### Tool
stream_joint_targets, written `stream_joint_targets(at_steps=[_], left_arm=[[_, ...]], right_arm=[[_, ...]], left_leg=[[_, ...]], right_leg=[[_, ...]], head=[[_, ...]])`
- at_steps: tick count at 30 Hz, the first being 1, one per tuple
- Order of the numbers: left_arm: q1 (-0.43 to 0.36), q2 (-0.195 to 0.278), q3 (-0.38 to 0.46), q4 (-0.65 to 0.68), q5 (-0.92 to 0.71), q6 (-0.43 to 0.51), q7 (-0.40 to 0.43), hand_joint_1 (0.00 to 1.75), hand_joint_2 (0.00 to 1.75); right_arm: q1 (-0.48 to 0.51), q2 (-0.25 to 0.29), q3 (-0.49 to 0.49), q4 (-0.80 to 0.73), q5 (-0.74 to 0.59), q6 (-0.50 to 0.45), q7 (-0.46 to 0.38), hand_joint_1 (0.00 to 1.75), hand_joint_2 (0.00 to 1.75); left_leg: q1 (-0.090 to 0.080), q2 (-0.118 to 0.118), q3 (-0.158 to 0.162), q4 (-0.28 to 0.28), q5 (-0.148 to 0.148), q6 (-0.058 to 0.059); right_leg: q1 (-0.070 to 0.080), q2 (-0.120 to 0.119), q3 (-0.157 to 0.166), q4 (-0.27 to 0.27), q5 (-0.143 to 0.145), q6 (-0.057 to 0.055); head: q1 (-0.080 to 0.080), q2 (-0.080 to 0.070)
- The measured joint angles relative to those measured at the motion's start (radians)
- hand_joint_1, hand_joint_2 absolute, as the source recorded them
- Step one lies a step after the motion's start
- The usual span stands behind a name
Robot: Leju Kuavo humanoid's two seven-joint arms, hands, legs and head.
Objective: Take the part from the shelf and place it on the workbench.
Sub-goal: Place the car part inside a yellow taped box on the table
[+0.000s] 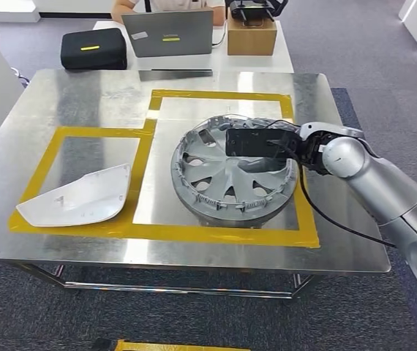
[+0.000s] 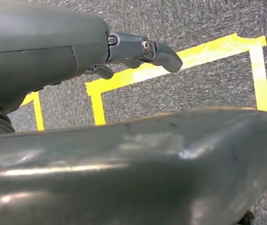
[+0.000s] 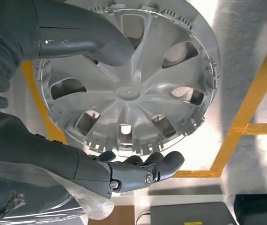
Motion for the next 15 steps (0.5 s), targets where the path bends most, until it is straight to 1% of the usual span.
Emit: stream_joint_targets(at_steps=[3,6,7,9,11,13,15], left_arm=[[0.000,0.000,0.003,0.000,0.000,0.000,-0.002,0.00,0.00],[0.001,-0.001,0.006,0.000,-0.001,0.001,-0.005,0.00,0.00],[0.002,-0.001,0.006,0.000,-0.001,0.001,-0.006,0.00,0.00],[0.003,-0.002,0.007,0.000,-0.003,0.001,-0.009,0.00,0.00],[0.005,-0.003,0.007,0.000,-0.008,0.001,-0.014,0.00,0.00],[0.005,-0.005,0.008,0.000,-0.016,0.001,-0.018,0.00,0.00],[0.005,-0.008,0.009,0.000,-0.025,0.001,-0.019,0.00,0.00]], right_arm=[[-0.031,-0.005,0.012,0.004,-0.005,0.008,0.006,0.00,1.75],[-0.045,-0.010,0.024,0.006,-0.006,-0.003,0.007,0.00,1.75],[-0.048,-0.012,0.028,0.006,-0.001,-0.016,0.006,0.00,1.75],[-0.050,-0.014,0.037,0.006,0.041,-0.080,0.001,0.00,1.75],[-0.046,-0.015,0.045,0.001,0.151,-0.194,0.013,0.00,1.75],[-0.029,-0.015,0.048,-0.015,0.319,-0.311,0.047,0.00,1.75],[0.004,-0.012,0.042,-0.044,0.510,-0.398,0.091,0.00,1.75]], left_leg=[[0.000,0.000,0.000,0.000,0.000,0.000],[0.000,0.000,0.000,0.000,0.000,0.000],[0.000,0.000,0.000,0.000,0.000,0.000],[0.000,0.000,0.000,0.000,0.000,0.000],[0.000,0.000,0.000,0.000,0.000,0.000],[0.000,0.000,0.000,0.000,0.000,0.000],[0.000,0.000,0.000,0.000,0.000,0.000]], right_leg=[[0.000,0.000,0.000,0.000,0.000,0.000],[0.000,0.000,0.000,0.000,0.000,0.000],[0.000,0.000,0.000,0.000,0.000,0.000],[0.000,0.000,0.000,0.000,0.000,0.000],[0.000,0.000,0.000,0.000,0.000,0.000],[0.000,0.000,0.000,0.000,0.000,0.000],[0.000,0.000,0.000,0.000,0.000,0.000]], head=[[0.000,0.000],[0.000,0.000],[0.000,0.000],[0.000,0.000],[0.000,0.000],[0.000,0.000],[0.000,0.000]])
